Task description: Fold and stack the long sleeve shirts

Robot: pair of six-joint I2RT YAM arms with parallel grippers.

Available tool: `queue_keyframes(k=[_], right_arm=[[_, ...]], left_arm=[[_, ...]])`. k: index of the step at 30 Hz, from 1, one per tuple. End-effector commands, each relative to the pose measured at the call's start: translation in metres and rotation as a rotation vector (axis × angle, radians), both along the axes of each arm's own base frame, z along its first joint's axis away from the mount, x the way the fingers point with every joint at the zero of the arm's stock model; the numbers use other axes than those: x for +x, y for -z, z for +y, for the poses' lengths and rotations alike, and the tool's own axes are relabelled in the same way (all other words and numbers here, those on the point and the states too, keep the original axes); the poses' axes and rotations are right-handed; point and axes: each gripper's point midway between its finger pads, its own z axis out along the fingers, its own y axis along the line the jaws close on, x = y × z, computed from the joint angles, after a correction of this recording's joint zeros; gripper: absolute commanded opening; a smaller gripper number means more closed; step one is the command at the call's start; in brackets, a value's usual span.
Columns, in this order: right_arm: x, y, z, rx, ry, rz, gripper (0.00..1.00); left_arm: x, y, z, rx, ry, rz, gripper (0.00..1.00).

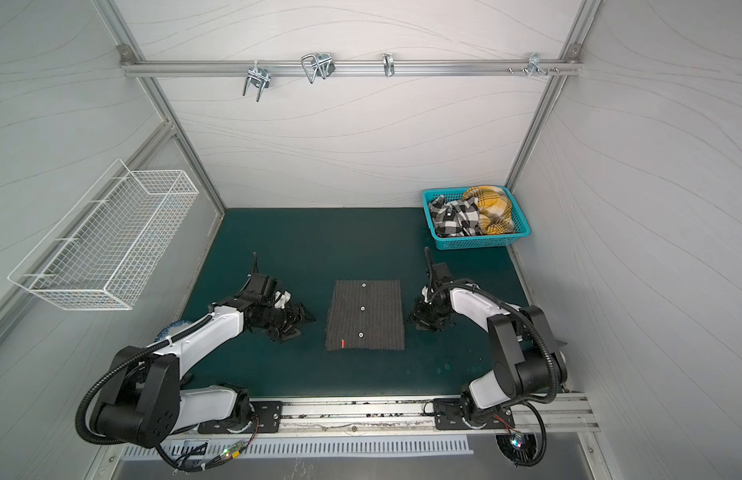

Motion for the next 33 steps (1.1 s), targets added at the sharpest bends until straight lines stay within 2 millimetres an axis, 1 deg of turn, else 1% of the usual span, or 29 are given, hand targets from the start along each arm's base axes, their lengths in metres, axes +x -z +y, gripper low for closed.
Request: queue_keyframes(k=[1,4,8,11,15,18,20,23,26,30,33], right_arm=[[-0.001,0.003,0.003,0.027,0.002,0.017,0.39],[-0.001,0.005,0.005,0.033,-0.001,0.028,0.39],[-0.001,0.004,0.004,0.03,0.002,0.024,0.36],[-0.001,-0.002,0.001,0.02,0.009,-0.001,0.35],[0.0,-0.014,-0.003,0.007,0.022,-0.037,0.33],[0.002,-0.024,0.002,0.034,0.02,-0.056,0.33],[0.004,-0.031,0.008,0.044,-0.009,-0.071,0.33],[0.009,-0.038,0.019,0.029,-0.059,-0.084,0.34],[0.015,-0.039,0.028,0.025,-0.085,-0.081,0.32],[0.021,-0.029,0.036,0.022,-0.104,-0.052,0.3],[0.021,-0.019,0.037,0.015,-0.109,-0.029,0.28]], left_arm=[[0.014,-0.006,-0.013,-0.04,0.009,-0.068,0.7],[0.02,-0.007,-0.019,-0.057,0.011,-0.083,0.71],[0.029,-0.002,-0.024,-0.081,-0.001,-0.086,0.72],[0.036,0.002,-0.031,-0.122,-0.004,-0.087,0.72],[0.043,0.006,-0.036,-0.131,-0.006,-0.091,0.73],[0.045,0.013,-0.037,-0.108,-0.005,-0.088,0.74],[0.045,0.018,-0.038,-0.067,0.014,-0.088,0.75],[0.045,0.024,-0.043,-0.062,0.023,-0.074,0.75],[0.046,0.031,-0.044,-0.073,0.009,-0.071,0.75],[0.047,0.038,-0.046,-0.081,0.011,-0.058,0.74],[0.049,0.039,-0.048,-0.094,0.011,-0.055,0.74]])
